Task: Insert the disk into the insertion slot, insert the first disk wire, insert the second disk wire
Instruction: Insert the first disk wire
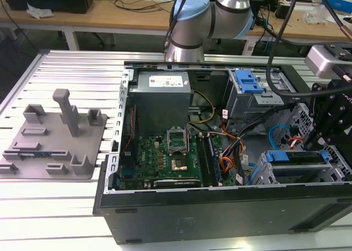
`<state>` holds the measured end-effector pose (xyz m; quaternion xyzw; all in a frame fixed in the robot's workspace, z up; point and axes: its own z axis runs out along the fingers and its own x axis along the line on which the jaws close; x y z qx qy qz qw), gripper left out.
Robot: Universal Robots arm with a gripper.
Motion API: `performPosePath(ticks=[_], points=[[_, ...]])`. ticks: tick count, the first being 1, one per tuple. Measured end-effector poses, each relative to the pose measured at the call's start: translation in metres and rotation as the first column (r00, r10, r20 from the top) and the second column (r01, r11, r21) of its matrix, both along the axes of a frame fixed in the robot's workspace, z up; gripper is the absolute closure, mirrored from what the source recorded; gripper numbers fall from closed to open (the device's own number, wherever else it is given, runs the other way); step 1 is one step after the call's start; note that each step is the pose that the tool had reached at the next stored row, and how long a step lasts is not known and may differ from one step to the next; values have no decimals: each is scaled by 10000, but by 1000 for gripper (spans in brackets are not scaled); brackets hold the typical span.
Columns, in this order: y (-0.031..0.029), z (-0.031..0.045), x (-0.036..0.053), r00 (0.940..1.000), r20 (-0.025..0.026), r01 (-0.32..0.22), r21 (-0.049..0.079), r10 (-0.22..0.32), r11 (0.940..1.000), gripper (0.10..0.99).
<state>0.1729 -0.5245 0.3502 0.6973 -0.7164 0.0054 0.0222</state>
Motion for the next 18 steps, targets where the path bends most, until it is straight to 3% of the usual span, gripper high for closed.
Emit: performPosePath(ticks=[18], points=[[-17, -37, 0, 10000, 0, -68, 0, 68, 10000, 914]])
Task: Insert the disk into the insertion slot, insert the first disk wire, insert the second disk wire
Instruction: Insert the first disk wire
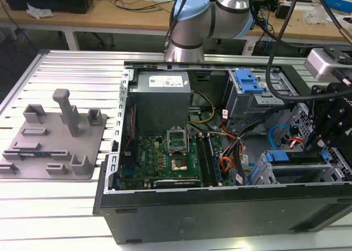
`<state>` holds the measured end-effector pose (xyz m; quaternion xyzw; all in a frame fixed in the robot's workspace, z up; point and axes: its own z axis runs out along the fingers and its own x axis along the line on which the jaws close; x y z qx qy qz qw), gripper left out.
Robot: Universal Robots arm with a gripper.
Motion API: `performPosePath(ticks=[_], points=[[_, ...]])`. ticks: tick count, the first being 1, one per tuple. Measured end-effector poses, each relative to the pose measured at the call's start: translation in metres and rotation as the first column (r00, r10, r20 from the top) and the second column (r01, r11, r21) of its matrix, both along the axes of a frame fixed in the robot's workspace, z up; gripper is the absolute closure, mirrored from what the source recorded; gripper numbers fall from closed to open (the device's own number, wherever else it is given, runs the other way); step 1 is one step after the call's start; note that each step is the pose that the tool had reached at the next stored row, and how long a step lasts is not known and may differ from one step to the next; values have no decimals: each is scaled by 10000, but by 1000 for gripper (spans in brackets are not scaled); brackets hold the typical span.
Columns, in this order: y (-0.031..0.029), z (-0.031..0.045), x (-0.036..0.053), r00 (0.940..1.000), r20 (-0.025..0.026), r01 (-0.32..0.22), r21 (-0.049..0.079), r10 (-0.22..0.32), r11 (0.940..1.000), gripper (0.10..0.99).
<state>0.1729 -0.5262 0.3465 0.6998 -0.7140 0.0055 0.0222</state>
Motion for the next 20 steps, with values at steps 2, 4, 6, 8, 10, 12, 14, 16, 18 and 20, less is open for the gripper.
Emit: performPosePath(ticks=[2, 4, 6, 8, 10, 12, 14, 16, 18, 20], points=[[0, -4, 0, 10000, 1, 0, 0, 0, 10000, 914], [-1, -9, 0, 10000, 1, 0, 1, 0, 10000, 914], [-1, -14, 0, 10000, 0, 0, 1, 0, 10000, 914], [-1, -20, 0, 10000, 1, 0, 0, 0, 10000, 914], [-1, -25, 0, 10000, 0, 0, 0, 0, 10000, 914], [-1, -29, 0, 10000, 0, -1, 0, 1, 10000, 914], [-1, -35, 0, 10000, 0, 0, 1, 0, 10000, 914], [-1, -40, 0, 10000, 1, 0, 0, 0, 10000, 914], [0, -47, 0, 10000, 2, -1, 0, 1, 10000, 914], [-1, -57, 0, 10000, 0, 0, 1, 0, 10000, 914]])
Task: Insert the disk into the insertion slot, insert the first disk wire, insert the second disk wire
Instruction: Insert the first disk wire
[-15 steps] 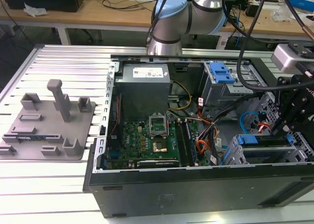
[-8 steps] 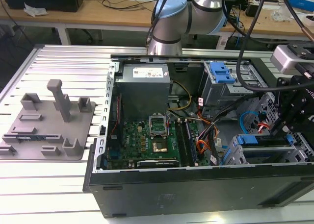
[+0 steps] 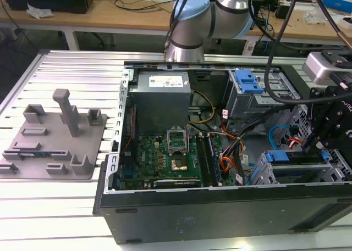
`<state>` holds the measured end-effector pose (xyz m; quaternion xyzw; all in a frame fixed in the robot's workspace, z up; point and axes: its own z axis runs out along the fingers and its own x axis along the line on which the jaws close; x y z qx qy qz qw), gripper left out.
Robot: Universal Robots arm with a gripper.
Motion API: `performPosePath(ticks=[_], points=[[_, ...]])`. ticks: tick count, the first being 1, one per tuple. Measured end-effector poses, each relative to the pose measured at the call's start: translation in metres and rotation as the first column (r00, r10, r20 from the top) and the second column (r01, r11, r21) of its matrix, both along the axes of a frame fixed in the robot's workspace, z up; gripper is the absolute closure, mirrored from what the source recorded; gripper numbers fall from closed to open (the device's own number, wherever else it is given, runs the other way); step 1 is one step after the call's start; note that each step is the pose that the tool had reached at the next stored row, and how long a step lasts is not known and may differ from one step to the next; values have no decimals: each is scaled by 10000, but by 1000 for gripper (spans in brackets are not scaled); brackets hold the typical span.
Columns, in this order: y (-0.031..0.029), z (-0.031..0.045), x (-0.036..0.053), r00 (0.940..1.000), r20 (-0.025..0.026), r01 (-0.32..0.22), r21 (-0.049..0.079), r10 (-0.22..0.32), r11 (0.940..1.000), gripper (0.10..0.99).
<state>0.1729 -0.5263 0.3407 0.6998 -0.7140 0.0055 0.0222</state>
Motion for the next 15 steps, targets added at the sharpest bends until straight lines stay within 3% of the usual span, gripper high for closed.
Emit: performPosePath(ticks=[7, 9, 12, 15], points=[[0, -55, 0, 10000, -2, 0, 1, 0, 10000, 914], [0, -46, -1, 10000, -1, 1, 11, -1, 10000, 843], [0, 61, 0, 10000, 1, 1, 2, -1, 10000, 776], [0, 347, 0, 10000, 0, 0, -10, 0, 10000, 776]])
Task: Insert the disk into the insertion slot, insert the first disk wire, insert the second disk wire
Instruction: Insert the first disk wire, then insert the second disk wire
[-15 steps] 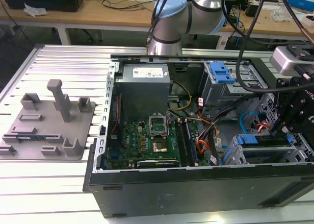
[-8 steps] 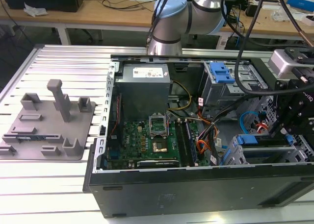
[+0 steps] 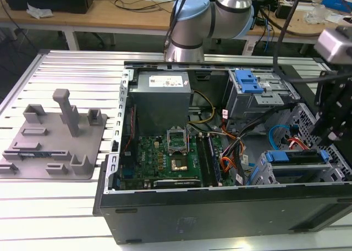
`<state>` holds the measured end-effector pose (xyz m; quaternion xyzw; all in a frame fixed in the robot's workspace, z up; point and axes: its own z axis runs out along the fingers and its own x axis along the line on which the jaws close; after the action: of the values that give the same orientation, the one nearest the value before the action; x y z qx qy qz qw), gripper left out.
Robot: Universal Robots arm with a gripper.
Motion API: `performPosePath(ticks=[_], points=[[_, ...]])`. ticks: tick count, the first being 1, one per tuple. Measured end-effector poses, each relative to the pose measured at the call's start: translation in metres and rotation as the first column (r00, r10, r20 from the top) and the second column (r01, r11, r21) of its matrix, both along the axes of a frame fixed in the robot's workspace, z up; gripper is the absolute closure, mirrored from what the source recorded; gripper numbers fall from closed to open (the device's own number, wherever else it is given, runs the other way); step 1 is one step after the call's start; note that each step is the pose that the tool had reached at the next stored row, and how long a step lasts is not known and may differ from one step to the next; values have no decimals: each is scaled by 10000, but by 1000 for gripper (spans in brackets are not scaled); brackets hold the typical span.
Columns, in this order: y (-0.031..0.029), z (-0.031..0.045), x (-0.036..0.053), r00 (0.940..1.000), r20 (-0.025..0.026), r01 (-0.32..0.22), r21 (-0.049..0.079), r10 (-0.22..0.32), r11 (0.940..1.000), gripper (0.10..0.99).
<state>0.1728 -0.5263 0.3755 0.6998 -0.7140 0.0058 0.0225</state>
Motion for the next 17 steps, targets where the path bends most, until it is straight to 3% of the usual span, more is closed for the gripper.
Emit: performPosePath(ticks=[1, 5, 16, 17], points=[[0, 65, 0, 10000, 1, 0, 0, 0, 10000, 776], [0, 103, 0, 10000, 0, 1, 2, -1, 10000, 776], [1, 107, 0, 10000, 0, 0, 8, 0, 10000, 776], [40, 105, 0, 10000, 0, -5, -116, 5, 9999, 776]])
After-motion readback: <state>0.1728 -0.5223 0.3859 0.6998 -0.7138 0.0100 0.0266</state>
